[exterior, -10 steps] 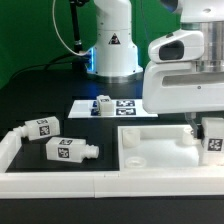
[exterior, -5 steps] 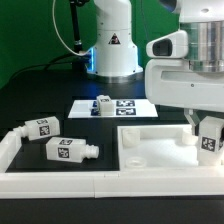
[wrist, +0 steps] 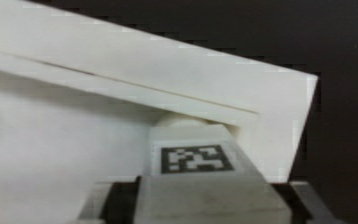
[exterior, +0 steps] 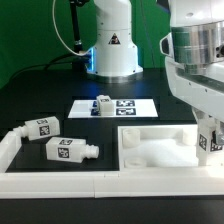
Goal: Assemble one leg
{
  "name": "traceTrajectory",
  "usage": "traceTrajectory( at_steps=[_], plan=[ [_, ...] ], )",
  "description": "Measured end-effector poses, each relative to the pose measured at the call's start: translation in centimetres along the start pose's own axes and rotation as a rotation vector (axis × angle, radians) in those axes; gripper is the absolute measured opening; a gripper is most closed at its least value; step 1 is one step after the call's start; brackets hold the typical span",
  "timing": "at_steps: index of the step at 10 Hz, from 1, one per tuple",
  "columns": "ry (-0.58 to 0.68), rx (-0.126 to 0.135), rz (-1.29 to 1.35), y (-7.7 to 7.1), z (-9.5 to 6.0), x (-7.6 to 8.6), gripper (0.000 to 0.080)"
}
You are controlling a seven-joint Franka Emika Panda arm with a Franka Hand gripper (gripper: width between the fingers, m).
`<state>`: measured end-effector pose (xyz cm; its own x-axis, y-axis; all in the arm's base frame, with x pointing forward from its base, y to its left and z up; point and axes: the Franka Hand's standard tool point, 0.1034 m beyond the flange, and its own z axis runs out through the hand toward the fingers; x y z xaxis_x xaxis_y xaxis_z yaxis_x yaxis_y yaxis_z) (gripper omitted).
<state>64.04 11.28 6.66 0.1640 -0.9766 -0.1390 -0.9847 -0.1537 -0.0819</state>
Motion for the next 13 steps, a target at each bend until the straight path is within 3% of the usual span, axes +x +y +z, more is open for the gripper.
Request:
traceTrajectory(
  at_steps=[4,6,8,9,10,11,12,13],
  plan=[
    [-0.010,0.005,0.219,-0.1,0.0,-0.1,0.0286],
    [-0.033,0.038,0.451,-0.2,0.0,0.0,0.0287],
    [-0.029,0.047,0.497,-0.2,0.0,0.0,0.0287],
    [-0.029,0.046,0.483,-0.2,0.1,0.0,0.0404],
    [-0.029,0.046,0.480,-0.2,0.1,0.0,0.0404],
    [-0.030,0.048,0.451,-0.3,-0.1,-0.1,0.0539],
    [-0.034,0.061,0.409,-0.6,-1.1,-0.3,0.0626],
    [-0.040,0.075,0.371,-0.9,-2.5,-0.4,0.0643]
  ],
)
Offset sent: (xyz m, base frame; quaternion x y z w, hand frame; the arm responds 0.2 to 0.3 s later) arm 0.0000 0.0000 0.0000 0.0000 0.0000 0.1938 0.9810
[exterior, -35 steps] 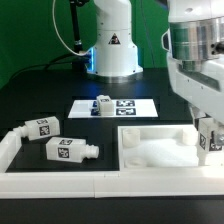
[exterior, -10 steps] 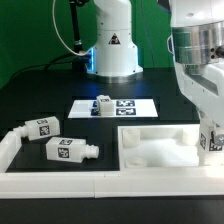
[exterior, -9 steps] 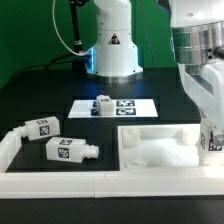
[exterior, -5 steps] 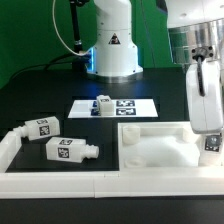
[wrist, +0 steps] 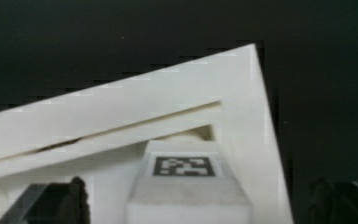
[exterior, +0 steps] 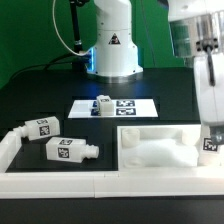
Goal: Assemble one leg
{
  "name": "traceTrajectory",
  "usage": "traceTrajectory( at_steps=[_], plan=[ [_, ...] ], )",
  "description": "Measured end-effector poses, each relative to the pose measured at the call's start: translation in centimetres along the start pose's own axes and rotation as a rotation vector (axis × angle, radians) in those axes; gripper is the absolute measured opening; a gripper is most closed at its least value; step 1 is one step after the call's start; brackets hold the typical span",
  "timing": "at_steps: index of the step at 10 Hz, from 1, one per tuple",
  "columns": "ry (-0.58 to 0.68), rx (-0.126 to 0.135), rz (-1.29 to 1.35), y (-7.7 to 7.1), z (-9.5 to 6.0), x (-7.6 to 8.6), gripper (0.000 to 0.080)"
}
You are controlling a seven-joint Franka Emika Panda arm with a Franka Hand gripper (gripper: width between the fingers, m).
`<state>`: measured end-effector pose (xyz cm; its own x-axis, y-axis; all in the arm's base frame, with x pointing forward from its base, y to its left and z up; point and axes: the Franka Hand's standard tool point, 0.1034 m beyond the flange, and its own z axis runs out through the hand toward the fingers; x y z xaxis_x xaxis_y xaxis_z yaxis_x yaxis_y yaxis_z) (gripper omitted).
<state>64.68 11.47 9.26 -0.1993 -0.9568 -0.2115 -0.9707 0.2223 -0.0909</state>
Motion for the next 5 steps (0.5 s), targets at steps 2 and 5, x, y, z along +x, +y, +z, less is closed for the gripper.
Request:
traceTrajectory(
  at_steps=[2,5],
  plan=[
    [-0.029,0.031,-0.051,-1.1,-3.1,-0.7,0.0643],
    [-0.028,0.033,-0.053,-1.1,-3.0,-0.7,0.0649]
  ],
)
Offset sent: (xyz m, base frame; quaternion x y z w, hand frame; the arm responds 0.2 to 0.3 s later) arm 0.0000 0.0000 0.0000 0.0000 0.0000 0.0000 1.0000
